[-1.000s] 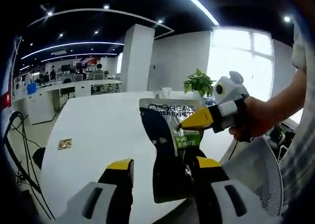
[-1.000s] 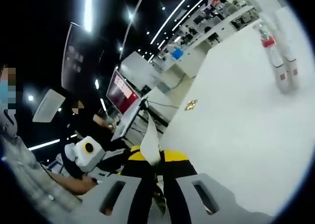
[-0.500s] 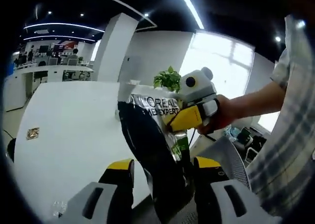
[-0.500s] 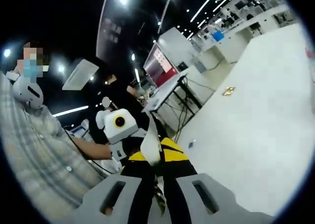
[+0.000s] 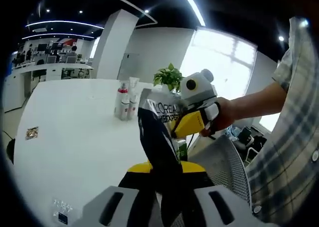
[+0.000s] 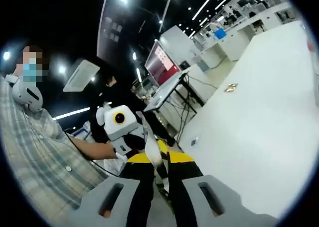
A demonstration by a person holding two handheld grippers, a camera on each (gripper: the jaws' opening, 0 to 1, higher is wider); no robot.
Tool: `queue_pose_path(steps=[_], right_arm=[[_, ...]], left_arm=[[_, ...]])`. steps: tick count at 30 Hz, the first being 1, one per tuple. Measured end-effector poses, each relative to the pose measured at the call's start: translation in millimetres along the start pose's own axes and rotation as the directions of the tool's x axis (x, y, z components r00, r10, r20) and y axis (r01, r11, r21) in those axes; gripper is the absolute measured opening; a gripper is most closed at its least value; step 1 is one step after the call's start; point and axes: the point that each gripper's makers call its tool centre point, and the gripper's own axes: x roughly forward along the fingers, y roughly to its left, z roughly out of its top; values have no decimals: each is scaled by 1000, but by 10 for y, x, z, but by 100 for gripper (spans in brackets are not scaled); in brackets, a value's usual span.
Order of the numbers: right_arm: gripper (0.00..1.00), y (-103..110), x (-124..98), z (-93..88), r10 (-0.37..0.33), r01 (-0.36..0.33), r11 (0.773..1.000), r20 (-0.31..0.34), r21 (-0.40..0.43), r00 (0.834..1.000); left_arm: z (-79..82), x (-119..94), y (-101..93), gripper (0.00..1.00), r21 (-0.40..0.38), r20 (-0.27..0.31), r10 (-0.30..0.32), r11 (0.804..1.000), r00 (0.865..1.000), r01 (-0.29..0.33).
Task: Arrange the skincare products in the storage area until every visible bottle or jar stands upright without overlapping.
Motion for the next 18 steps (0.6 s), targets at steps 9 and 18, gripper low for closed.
queue_pose_path(steps=[9,18], right_arm=[[21,62,7,35,47,-51,997,56,62,997],[14,222,151,-58,104,-106,993,45,44,994]], left_arm=[[177,-94,-123,1,-142,76,-121,981,990,131],[585,-329,-24,1,-303,309,-167,916,936,264]])
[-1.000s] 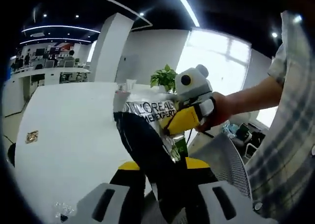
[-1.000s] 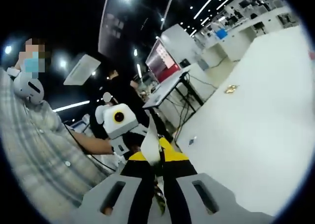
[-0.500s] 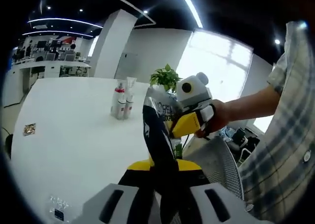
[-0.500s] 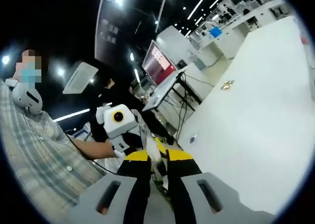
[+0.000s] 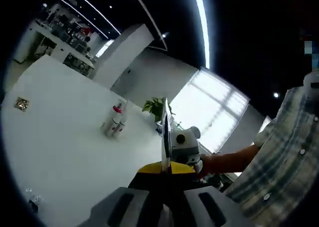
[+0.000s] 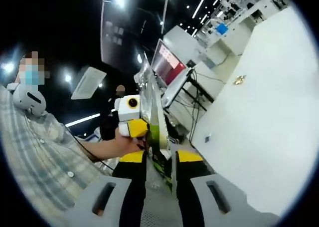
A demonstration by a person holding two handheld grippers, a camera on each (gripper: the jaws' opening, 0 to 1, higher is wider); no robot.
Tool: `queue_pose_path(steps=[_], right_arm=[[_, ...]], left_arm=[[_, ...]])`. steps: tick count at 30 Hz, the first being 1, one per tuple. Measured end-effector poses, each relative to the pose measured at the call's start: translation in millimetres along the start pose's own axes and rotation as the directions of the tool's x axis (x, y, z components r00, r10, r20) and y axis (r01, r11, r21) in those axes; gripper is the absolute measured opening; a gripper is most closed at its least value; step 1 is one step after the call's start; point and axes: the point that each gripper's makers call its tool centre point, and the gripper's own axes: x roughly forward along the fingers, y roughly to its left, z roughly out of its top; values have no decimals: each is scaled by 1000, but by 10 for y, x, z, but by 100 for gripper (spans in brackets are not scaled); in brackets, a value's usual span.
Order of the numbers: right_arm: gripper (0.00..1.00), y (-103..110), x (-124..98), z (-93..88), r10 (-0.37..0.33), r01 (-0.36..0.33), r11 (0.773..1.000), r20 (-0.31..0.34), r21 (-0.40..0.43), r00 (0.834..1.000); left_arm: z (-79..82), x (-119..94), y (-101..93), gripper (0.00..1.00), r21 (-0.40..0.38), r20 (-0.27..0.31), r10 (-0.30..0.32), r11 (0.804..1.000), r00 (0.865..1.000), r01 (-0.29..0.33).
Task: Arrange the skincare products in the storage area until every visible bottle or jar stands upright without overlapping.
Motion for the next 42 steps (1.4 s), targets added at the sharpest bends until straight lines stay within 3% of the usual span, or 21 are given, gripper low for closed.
queue_pose_path(steps=[1,5,11,20,24,28,32,35,38,42], right_arm=[[15,6,0,61,-1,1,1000,30,6,1000],[14,10,-19,86,-9,9,1000,39,7,999],[2,31,-118,95,-11,10,1000,48,29,999],[0,152,-163,132,18,-21,999,77,41,997],[0,136,-159,112,16,-26,993,86,119,996],[2,127,-128,113,5,-12,997,86,80,996],[11,120,-66,81,13,-21,994,68,110,998],[11,109,6,-8,6,-7,997,10,71,1000],[2,117,3,21,24,-26,995,20,93,1000],[0,138,-18,22,37,-39,991,17,126,999]], left_arm=[[11,9,-2,1,-4,8,-3,1000,1000,3],[-63,40,-35,1,5,-22,-11,1000,1000,11],[-122,65,9,1,-4,-49,7,1000,999,-7],[-108,70,-91,1,-28,-46,-50,998,998,49],[-124,62,-101,1,-33,-54,-61,998,997,59],[-113,45,-57,0,-66,-58,-56,996,997,52],[-67,33,-13,0,-103,-33,-44,994,998,41],[-19,18,-15,0,-116,-10,-53,992,999,51],[-14,24,-30,1,-130,-5,-60,990,998,59],[-24,47,-35,2,-113,-6,-60,992,998,59]])
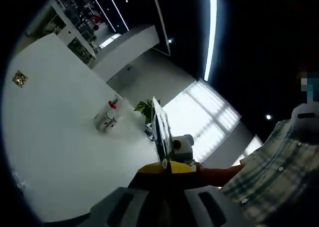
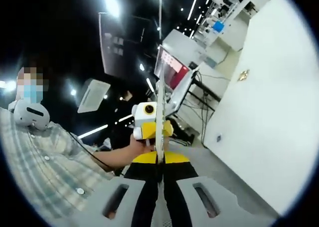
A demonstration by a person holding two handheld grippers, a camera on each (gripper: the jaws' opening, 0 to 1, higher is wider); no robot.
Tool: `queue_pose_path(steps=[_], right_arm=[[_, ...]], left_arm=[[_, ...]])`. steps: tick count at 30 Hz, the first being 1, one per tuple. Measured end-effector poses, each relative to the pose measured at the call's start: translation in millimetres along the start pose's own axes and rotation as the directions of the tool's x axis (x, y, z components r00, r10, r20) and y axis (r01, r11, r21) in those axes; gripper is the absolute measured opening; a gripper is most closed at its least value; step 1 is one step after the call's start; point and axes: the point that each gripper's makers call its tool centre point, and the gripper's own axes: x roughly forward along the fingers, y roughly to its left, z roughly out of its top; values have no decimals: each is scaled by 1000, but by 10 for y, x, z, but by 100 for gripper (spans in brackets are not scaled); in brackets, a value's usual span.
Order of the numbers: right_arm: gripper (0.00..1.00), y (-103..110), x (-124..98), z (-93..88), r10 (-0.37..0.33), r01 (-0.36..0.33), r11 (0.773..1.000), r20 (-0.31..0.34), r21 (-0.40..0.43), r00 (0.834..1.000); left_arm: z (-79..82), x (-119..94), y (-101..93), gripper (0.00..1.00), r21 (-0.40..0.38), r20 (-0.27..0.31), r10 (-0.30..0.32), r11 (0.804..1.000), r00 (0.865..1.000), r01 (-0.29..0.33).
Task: Arrange the skincare products in the storage area until every visible bottle or jar stands upright without overlapping.
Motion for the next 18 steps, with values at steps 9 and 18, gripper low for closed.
queue_pose_path(steps=[9,18], right_arm=[[0,-110,-151,191,-62,63,998,17,-26,998],[0,-512,-401,474,-212,213,976,21,-43,977]], left_arm=[[-23,-3,258,28,264,-16,217,942,976,-205],[162,-234,893,56,558,130,608,608,783,-565]])
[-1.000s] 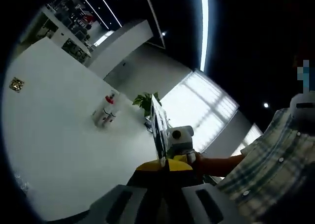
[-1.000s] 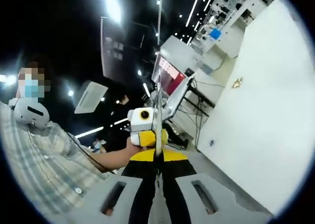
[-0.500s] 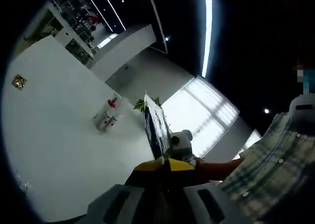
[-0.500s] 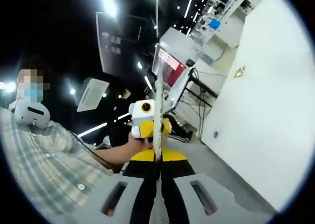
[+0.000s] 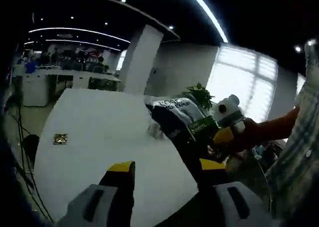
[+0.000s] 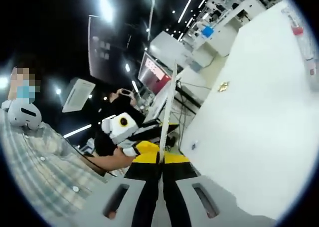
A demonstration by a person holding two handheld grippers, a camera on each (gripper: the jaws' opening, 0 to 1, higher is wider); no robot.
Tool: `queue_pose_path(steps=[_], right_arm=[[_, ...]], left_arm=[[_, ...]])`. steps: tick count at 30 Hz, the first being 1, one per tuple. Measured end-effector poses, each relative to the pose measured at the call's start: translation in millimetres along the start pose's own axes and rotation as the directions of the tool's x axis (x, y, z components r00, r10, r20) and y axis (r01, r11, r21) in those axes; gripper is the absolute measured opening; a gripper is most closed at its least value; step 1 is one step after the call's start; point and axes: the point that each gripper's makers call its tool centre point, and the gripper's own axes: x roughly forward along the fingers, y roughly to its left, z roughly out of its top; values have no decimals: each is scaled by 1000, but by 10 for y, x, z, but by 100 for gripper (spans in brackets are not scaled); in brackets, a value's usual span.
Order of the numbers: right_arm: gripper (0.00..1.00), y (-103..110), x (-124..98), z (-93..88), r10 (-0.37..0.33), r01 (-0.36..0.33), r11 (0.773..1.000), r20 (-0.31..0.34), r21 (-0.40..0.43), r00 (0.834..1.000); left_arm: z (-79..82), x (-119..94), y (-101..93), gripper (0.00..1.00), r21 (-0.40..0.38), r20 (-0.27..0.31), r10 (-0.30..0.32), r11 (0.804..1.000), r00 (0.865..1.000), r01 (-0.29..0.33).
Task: Arrange the skincare products in the storage area until every visible bottle or jar stands upright without overlapping.
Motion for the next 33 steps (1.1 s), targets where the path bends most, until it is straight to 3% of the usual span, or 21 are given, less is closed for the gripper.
queue_pose_path(steps=[2,3,5,8,10,11,13,20,25,31,33], right_arm=[[0,-112,-7,66,-33,33,999,7,1,999],[0,-158,-5,89,-47,47,999,7,5,999],[0,-244,16,143,-67,66,998,3,14,998],[0,-378,64,224,-92,91,995,2,32,996],[0,-486,110,286,-112,112,992,3,57,994],[0,-558,142,324,-127,126,990,4,66,992],[0,-688,188,382,-144,143,986,5,91,990],[0,-1099,291,536,-210,208,961,-8,185,978],[0,-1384,288,623,-274,279,942,-55,184,960],[0,-1764,198,659,-376,395,903,-137,168,917],[0,-1913,160,664,-429,454,880,-176,138,886]], left_arm=[[-97,22,-47,57,54,-31,12,999,999,-10],[-128,33,-67,54,148,-46,30,989,998,-23],[-173,67,-197,49,261,-50,-6,965,999,19],[-262,91,-264,43,332,-92,-16,942,996,46],[-319,99,-206,38,313,-122,-6,949,992,44],[-346,86,-148,37,271,-137,9,962,991,29],[-345,92,-91,37,258,-136,19,966,990,17],[-475,93,-13,30,292,-196,64,957,978,-4],[-500,83,20,28,292,-210,79,956,974,-14],[-524,91,-12,28,275,-221,63,961,973,0],[-548,92,3,28,279,-232,69,960,970,-2]])
